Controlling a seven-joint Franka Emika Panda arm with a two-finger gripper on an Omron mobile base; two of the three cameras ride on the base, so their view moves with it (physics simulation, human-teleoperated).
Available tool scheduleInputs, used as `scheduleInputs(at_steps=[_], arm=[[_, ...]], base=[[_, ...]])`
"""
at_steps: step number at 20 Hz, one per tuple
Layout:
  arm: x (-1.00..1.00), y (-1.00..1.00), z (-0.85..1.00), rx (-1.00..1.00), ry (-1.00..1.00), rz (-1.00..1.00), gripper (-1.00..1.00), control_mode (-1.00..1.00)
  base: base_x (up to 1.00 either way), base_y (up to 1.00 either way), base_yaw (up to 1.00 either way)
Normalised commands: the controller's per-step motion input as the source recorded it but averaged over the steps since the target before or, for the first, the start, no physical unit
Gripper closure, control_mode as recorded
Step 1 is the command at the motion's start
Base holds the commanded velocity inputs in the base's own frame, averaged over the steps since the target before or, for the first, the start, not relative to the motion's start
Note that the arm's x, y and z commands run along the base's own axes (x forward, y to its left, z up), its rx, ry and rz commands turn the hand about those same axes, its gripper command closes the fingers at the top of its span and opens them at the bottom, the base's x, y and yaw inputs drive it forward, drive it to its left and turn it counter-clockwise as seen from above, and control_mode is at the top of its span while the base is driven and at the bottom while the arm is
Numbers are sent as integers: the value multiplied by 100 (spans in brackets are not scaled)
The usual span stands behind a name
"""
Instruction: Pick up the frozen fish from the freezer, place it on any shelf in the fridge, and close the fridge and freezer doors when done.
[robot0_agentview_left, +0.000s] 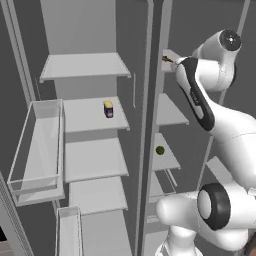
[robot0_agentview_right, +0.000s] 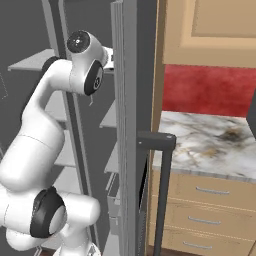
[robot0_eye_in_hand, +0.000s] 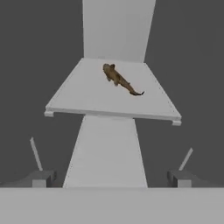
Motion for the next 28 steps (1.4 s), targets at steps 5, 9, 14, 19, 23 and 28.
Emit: scheduleInputs(at_steps=[5,9,14,19,23,28], arm=[[98,-24,0,0,15,0,-100,-100],[94,-18,-42,6,-4,-3,-100,-100],[100,-1,-6,2,0,-4,-100,-100],[94,0,-15,0,0,0,-100,-100],[89,-18,-18,0,0,0,-100,-100],[71,-33,-6,0,0,0,-100,-100]], base=[[0,0,0],[0,0,0],[0,0,0],[0,0,0],[0,0,0],[0,0,0]])
